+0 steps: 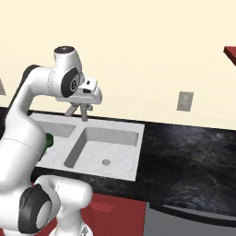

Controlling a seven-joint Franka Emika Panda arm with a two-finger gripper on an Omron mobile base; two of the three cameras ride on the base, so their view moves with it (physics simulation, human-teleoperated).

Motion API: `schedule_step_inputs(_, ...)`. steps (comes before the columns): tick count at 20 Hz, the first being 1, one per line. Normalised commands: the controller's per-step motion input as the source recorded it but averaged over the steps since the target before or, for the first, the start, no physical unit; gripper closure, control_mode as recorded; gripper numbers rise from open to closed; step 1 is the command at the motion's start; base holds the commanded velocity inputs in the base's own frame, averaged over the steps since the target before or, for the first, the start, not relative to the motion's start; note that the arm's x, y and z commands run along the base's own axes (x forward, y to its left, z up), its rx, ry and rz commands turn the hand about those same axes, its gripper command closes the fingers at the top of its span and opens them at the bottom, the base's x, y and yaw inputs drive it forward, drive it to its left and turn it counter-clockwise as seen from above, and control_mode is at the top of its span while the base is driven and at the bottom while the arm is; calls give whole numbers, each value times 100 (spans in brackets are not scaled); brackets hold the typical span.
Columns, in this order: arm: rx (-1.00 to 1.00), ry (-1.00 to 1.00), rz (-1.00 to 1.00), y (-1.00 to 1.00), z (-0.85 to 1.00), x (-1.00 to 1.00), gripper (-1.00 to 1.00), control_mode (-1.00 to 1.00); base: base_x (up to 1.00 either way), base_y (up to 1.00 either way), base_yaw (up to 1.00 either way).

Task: Move any existing items from the left basin to the right basin for drying. Then move the cup from the counter to the left basin of the sink for washing.

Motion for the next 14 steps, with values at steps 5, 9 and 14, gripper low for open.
schedule_step_inputs(5, 0, 0, 0, 13, 0, -5, -100, -100, 0, 0, 0)
schedule_step_inputs(9, -1, 0, 0, 40, 0, -2, -100, -100, 0, 0, 0)
schedule_step_inputs(14, -3, 0, 0, 50, -3, -16, -100, -100, 0, 0, 0)
